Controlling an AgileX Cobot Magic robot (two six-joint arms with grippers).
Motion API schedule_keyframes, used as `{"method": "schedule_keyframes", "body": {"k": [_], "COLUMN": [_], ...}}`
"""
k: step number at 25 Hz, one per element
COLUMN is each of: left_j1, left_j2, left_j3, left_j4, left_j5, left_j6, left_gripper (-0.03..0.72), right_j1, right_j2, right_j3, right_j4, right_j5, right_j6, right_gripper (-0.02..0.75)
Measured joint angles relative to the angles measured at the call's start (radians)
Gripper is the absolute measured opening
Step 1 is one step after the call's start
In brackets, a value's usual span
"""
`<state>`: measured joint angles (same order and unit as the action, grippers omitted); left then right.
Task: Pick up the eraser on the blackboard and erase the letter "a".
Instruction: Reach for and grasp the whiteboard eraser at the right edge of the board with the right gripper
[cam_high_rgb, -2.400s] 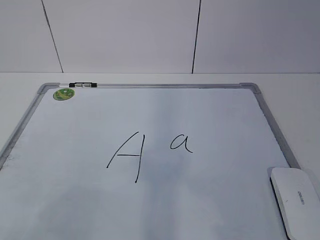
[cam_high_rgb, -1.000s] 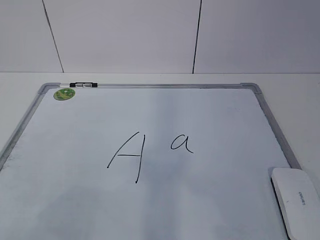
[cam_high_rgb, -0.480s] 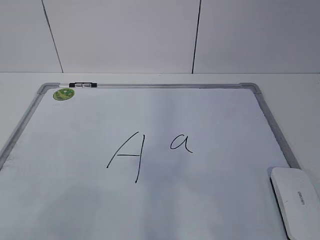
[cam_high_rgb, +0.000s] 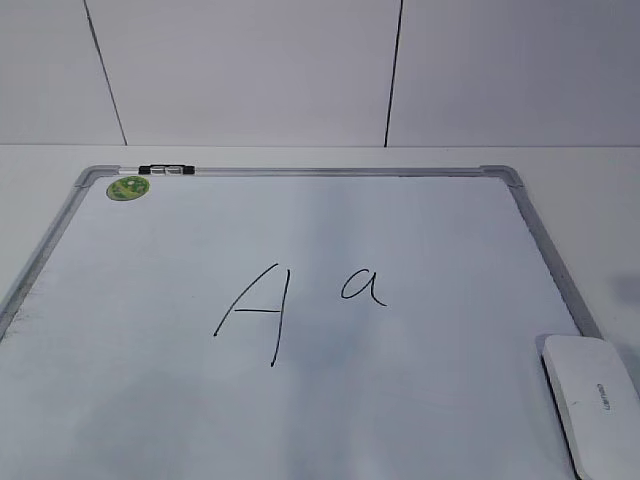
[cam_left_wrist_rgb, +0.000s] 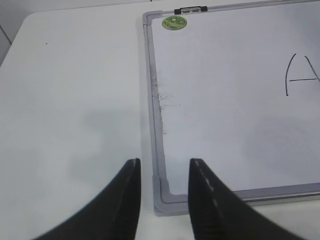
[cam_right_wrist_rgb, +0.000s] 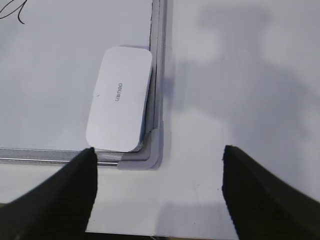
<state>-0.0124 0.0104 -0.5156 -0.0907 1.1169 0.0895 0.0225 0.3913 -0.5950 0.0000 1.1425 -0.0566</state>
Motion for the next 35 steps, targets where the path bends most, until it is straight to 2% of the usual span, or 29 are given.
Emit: {"method": "schedule_keyframes", "body": {"k": [8,14,23,35], "left_j1": [0.000,-0.006,-0.007,-0.007], "left_j2": [0.000,0.000,0.000,0.000], "left_j3": [0.000,0.000,0.000,0.000], "left_j4": [-0.041,-0.043,-0.043,-0.043], "left_j5": [0.000,0.000,-0.002,-0.002], "left_j6": [0.000,0.000,0.000,0.000], "left_gripper": [0.244,0.245,0.244,0.244], "right_j1": [0.000,0.000,0.000,0.000], "right_j2": [0.304,0.482,0.682,0.865], "right_j3": [-0.120,-0.199,-0.201,-0.201], "right_j4": [0.013,0.061,0.151,0.183], "right_j5": [0.020,0.063,0.044,-0.015], "right_j6": [0.092,0.108,0.057,0.030], "right_gripper": [0.596,0.647,0.667,0.667]}}
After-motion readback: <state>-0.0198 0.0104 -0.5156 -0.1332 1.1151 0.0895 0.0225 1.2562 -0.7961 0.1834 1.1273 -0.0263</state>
